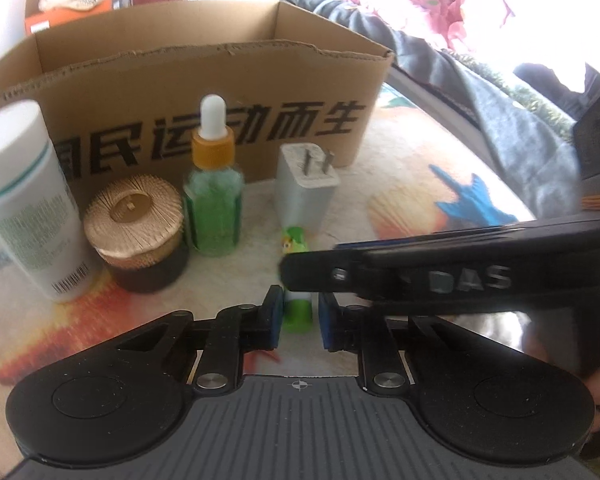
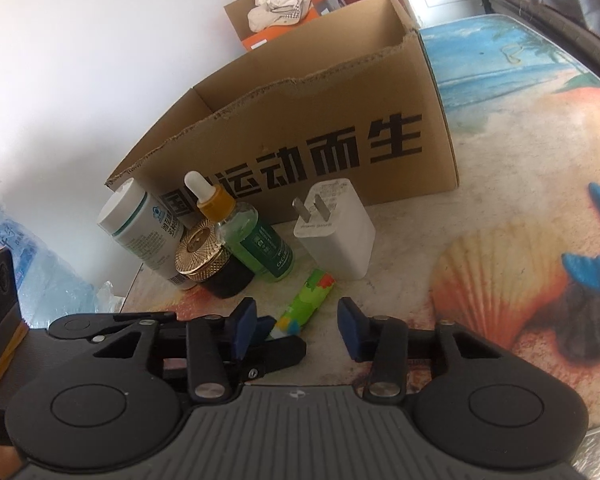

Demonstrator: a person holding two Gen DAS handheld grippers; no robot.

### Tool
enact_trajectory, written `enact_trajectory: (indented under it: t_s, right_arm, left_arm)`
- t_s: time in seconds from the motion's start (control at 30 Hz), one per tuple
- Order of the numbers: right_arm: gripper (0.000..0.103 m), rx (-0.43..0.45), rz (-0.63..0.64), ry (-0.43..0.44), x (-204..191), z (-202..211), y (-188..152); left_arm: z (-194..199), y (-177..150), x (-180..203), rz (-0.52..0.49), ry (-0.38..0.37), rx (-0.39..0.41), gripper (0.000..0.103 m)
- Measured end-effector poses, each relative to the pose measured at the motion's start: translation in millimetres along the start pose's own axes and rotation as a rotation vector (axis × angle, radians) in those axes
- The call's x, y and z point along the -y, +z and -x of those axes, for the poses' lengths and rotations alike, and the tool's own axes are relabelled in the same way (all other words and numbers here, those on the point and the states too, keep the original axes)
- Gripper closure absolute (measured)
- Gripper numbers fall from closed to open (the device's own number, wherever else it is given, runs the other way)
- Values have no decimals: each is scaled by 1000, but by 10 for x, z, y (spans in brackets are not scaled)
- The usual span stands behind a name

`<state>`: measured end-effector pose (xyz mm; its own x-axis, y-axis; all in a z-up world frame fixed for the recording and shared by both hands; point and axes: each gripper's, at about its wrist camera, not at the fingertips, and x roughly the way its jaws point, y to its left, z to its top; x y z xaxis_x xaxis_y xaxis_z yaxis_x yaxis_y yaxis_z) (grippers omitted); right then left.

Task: Organize rigid objects
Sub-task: 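Grasp the green glue stick with the right tool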

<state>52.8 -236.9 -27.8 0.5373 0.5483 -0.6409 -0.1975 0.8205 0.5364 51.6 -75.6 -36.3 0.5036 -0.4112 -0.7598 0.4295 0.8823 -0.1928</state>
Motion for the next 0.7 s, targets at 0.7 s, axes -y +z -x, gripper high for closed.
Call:
enact_trajectory:
  t_s: [0.7]
  right_arm:
    - [82, -21, -41, -8, 16, -101, 68]
  left_arm:
    - [-53, -7, -7, -30, 15, 56, 87]
